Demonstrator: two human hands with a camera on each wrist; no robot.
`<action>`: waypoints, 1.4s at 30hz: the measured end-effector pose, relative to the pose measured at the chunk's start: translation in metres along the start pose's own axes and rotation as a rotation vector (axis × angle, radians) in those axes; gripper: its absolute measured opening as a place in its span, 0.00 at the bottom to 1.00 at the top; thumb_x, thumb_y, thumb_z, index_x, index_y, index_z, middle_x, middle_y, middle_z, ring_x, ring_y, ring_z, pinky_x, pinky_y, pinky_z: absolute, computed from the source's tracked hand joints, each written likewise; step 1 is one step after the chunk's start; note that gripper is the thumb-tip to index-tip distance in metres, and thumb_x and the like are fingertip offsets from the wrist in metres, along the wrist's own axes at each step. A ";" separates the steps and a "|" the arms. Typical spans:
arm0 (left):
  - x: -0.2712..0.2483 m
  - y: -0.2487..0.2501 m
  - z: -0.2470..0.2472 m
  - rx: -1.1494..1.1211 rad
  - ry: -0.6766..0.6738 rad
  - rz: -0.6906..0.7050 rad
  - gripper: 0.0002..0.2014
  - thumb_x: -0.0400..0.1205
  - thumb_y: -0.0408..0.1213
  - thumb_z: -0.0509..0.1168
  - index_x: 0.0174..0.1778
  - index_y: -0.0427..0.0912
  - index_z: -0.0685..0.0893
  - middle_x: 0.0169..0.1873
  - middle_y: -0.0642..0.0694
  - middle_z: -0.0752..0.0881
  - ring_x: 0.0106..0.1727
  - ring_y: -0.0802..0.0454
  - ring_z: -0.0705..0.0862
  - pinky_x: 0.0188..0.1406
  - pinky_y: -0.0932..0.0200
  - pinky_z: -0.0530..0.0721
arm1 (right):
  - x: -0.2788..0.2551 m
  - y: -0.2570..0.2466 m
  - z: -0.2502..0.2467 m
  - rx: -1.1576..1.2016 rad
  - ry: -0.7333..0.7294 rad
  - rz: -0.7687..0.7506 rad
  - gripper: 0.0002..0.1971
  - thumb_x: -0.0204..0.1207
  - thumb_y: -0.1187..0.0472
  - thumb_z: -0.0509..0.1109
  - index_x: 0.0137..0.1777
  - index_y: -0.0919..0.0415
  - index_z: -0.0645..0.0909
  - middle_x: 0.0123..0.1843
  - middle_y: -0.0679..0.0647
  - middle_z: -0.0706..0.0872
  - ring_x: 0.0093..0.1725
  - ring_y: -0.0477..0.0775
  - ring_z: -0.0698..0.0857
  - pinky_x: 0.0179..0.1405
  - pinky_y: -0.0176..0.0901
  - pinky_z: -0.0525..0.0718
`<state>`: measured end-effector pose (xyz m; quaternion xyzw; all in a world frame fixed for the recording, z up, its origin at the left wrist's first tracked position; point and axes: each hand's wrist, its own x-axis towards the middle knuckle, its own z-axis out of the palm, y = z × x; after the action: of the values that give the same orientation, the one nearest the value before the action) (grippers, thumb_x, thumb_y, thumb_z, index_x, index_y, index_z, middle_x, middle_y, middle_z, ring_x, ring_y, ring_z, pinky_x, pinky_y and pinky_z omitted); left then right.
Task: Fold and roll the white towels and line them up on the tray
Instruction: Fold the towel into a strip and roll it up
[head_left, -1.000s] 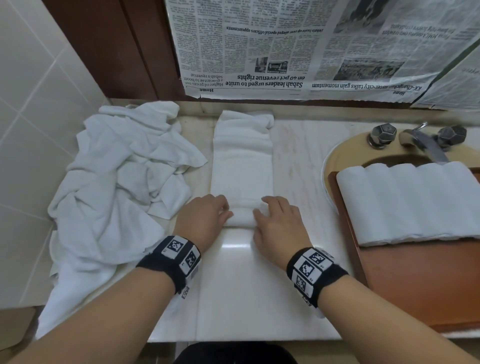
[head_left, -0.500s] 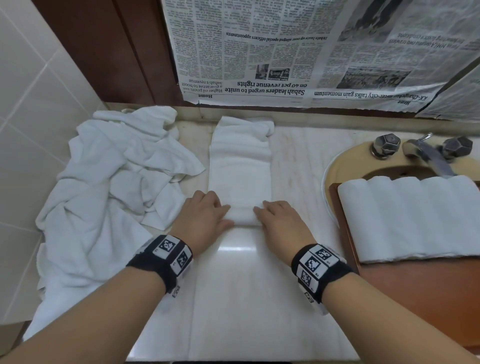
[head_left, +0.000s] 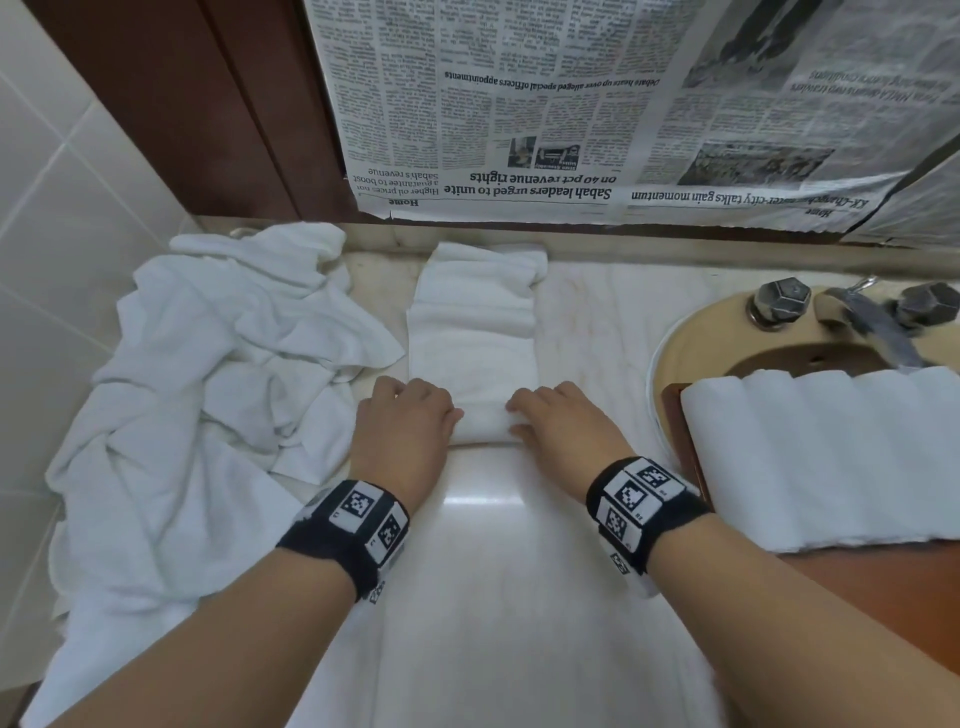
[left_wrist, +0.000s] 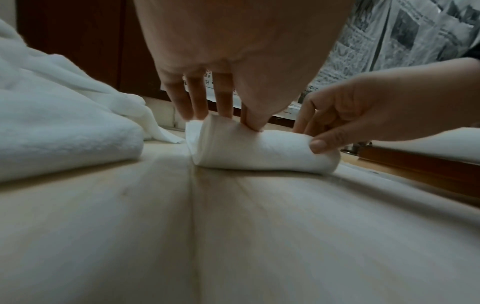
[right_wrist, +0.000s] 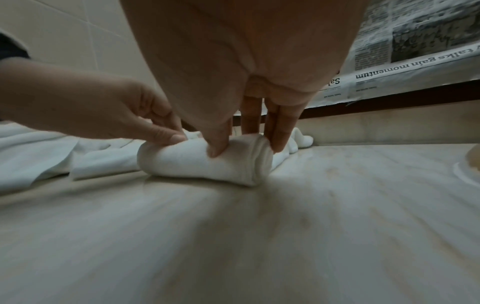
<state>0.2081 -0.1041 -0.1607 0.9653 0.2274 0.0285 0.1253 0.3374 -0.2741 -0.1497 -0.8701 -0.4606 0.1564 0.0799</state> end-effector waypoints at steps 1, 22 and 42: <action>-0.002 0.001 0.002 0.034 0.049 0.022 0.12 0.84 0.52 0.69 0.46 0.47 0.90 0.51 0.47 0.88 0.52 0.37 0.80 0.43 0.45 0.80 | -0.001 -0.001 0.004 -0.024 0.002 -0.005 0.18 0.89 0.60 0.59 0.76 0.58 0.74 0.73 0.57 0.81 0.72 0.63 0.73 0.71 0.53 0.76; -0.096 -0.034 0.009 -0.371 -0.273 0.061 0.36 0.74 0.78 0.55 0.72 0.63 0.84 0.49 0.62 0.76 0.55 0.56 0.73 0.62 0.56 0.74 | -0.055 -0.007 -0.003 0.324 -0.478 0.142 0.10 0.71 0.43 0.81 0.44 0.47 0.89 0.42 0.45 0.86 0.41 0.45 0.83 0.39 0.38 0.77; -0.094 -0.001 0.012 -0.364 -0.037 -0.196 0.22 0.84 0.60 0.66 0.67 0.50 0.87 0.67 0.51 0.79 0.64 0.49 0.83 0.63 0.55 0.80 | -0.083 -0.020 0.016 0.149 -0.085 0.176 0.23 0.78 0.40 0.72 0.69 0.49 0.84 0.69 0.49 0.68 0.68 0.52 0.72 0.65 0.47 0.78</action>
<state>0.1252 -0.1478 -0.1719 0.9004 0.3090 0.0392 0.3038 0.2725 -0.3315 -0.1430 -0.8913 -0.3727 0.2332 0.1107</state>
